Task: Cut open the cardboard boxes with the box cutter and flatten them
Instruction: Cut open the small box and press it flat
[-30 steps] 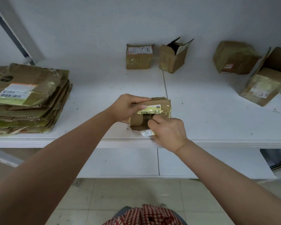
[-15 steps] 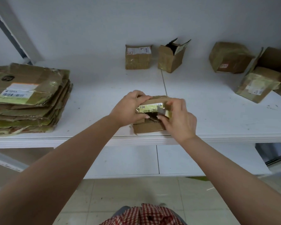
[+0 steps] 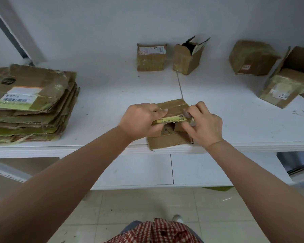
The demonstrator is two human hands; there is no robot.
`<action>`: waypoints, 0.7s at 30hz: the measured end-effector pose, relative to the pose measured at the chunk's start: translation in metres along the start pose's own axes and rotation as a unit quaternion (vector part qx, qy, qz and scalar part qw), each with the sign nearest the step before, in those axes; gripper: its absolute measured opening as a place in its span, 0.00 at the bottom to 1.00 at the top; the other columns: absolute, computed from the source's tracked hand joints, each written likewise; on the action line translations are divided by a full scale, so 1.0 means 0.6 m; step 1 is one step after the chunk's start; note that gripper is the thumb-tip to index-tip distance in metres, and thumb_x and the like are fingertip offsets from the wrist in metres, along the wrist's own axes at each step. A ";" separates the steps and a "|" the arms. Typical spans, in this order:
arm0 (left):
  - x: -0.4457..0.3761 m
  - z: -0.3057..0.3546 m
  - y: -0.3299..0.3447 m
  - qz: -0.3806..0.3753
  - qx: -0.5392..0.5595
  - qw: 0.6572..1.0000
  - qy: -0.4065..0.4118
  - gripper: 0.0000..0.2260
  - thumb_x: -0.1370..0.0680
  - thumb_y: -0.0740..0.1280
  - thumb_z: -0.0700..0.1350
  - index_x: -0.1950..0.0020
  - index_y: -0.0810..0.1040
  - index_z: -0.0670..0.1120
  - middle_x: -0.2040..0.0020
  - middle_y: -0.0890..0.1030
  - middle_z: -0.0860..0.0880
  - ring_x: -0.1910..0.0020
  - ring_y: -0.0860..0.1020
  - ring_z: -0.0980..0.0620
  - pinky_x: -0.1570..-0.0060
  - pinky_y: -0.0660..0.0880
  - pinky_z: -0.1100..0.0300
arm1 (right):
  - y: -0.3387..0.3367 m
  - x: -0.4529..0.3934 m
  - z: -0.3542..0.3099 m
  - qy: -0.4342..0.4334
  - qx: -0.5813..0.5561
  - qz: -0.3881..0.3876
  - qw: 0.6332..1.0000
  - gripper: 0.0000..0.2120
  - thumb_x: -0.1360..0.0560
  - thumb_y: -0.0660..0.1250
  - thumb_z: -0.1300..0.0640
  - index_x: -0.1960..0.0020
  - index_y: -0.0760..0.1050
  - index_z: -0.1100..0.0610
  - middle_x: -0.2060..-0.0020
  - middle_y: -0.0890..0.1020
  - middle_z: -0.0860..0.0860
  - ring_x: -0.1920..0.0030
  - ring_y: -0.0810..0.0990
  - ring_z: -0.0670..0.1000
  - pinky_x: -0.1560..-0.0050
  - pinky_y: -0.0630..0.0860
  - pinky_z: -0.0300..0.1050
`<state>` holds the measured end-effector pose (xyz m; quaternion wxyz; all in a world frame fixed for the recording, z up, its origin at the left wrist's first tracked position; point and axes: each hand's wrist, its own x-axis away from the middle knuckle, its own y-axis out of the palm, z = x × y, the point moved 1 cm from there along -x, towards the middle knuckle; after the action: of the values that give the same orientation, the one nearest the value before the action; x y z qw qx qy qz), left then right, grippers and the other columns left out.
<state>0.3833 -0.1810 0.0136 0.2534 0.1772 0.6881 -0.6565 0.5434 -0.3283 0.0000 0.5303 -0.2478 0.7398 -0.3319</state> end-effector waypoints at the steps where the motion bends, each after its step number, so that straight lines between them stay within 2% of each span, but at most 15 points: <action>1: 0.001 0.002 -0.002 -0.003 0.014 1.000 0.001 0.18 0.25 0.62 0.56 0.43 0.83 0.49 0.54 0.84 0.51 0.61 0.82 0.50 0.69 0.76 0.60 | -0.005 0.002 0.006 -0.004 -0.023 -0.012 1.000 0.08 0.30 0.61 0.47 0.58 0.66 0.49 0.61 0.73 0.51 0.74 0.68 0.54 0.76 0.66 0.39; 3: -0.001 0.008 -0.012 -0.012 0.081 0.996 -0.043 0.19 0.24 0.62 0.61 0.45 0.84 0.52 0.53 0.84 0.53 0.59 0.82 0.53 0.66 0.77 0.58 | -0.014 0.004 0.016 0.019 -0.086 -0.029 0.996 0.12 0.29 0.63 0.43 0.58 0.69 0.51 0.62 0.74 0.50 0.71 0.71 0.54 0.74 0.69 0.42; 5: -0.007 0.014 -0.022 -0.019 0.166 0.977 -0.132 0.21 0.25 0.60 0.65 0.47 0.84 0.54 0.56 0.84 0.54 0.60 0.81 0.55 0.64 0.77 0.54 | -0.020 0.003 0.014 0.108 -0.169 -0.032 0.979 0.18 0.28 0.66 0.39 0.60 0.71 0.54 0.64 0.75 0.50 0.68 0.72 0.51 0.69 0.71 0.46; 6: -0.010 0.014 -0.025 -0.018 0.194 0.964 -0.181 0.21 0.25 0.59 0.65 0.46 0.83 0.55 0.56 0.84 0.54 0.60 0.80 0.55 0.61 0.77 0.53 | -0.023 0.001 0.008 0.162 -0.207 -0.030 0.964 0.18 0.28 0.68 0.40 0.60 0.71 0.55 0.65 0.76 0.49 0.66 0.72 0.50 0.66 0.73 0.48; 8: -0.014 0.013 -0.027 -0.017 0.206 0.946 -0.249 0.18 0.23 0.60 0.63 0.41 0.78 0.57 0.56 0.84 0.53 0.62 0.79 0.55 0.58 0.77 0.54 | -0.023 0.001 -0.003 0.239 -0.232 -0.011 0.943 0.15 0.28 0.70 0.43 0.53 0.72 0.54 0.64 0.78 0.48 0.63 0.74 0.49 0.62 0.73 0.48; 10: -0.017 0.018 -0.026 -0.021 0.177 0.948 -0.264 0.12 0.21 0.61 0.58 0.40 0.72 0.56 0.56 0.82 0.51 0.66 0.76 0.55 0.60 0.75 0.56 | -0.023 0.007 -0.016 0.258 -0.196 -0.009 0.946 0.19 0.27 0.69 0.44 0.43 0.69 0.52 0.59 0.79 0.49 0.60 0.76 0.50 0.62 0.71 0.44; 13: -0.025 0.028 -0.025 -0.012 0.131 0.953 -0.273 0.07 0.20 0.63 0.52 0.45 0.77 0.53 0.48 0.78 0.53 0.57 0.78 0.54 0.54 0.74 0.57 | -0.021 0.017 -0.033 0.228 -0.105 -0.040 0.967 0.23 0.28 0.68 0.40 0.37 0.69 0.48 0.49 0.77 0.48 0.55 0.78 0.53 0.60 0.72 0.44; 15: -0.025 0.033 -0.017 -0.019 0.097 0.956 -0.277 0.09 0.20 0.62 0.52 0.47 0.80 0.51 0.46 0.77 0.52 0.54 0.78 0.50 0.55 0.74 0.57 | -0.017 0.023 -0.038 0.226 -0.043 -0.066 0.971 0.29 0.31 0.67 0.35 0.35 0.68 0.48 0.44 0.74 0.49 0.54 0.79 0.55 0.60 0.72 0.45; 18: -0.004 0.055 -0.001 -0.048 0.036 0.968 -0.244 0.18 0.23 0.62 0.60 0.43 0.78 0.48 0.46 0.79 0.50 0.50 0.78 0.48 0.55 0.76 0.54 | -0.009 0.030 -0.047 0.254 -0.017 -0.078 0.964 0.32 0.32 0.68 0.33 0.36 0.65 0.49 0.43 0.72 0.50 0.56 0.80 0.57 0.62 0.71 0.46; 19: 0.004 0.062 0.004 -0.056 0.029 0.969 -0.241 0.21 0.25 0.64 0.61 0.42 0.77 0.46 0.46 0.79 0.49 0.47 0.76 0.48 0.53 0.75 0.53 | -0.006 0.031 -0.051 0.257 -0.019 -0.081 0.963 0.31 0.31 0.68 0.35 0.36 0.65 0.50 0.43 0.73 0.50 0.56 0.80 0.58 0.62 0.69 0.45; 21: 0.014 0.068 0.014 -0.052 0.031 0.965 -0.256 0.20 0.26 0.68 0.57 0.42 0.76 0.44 0.45 0.78 0.47 0.43 0.74 0.46 0.42 0.71 0.52 | -0.002 0.032 -0.056 0.241 -0.038 -0.082 0.966 0.26 0.28 0.67 0.40 0.36 0.65 0.51 0.44 0.74 0.50 0.56 0.79 0.58 0.62 0.67 0.44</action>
<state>0.3858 -0.2216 0.0016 0.3811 -0.0248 0.5876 -0.7134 0.5054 -0.3350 -0.0036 0.2977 -0.2397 0.8349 -0.3959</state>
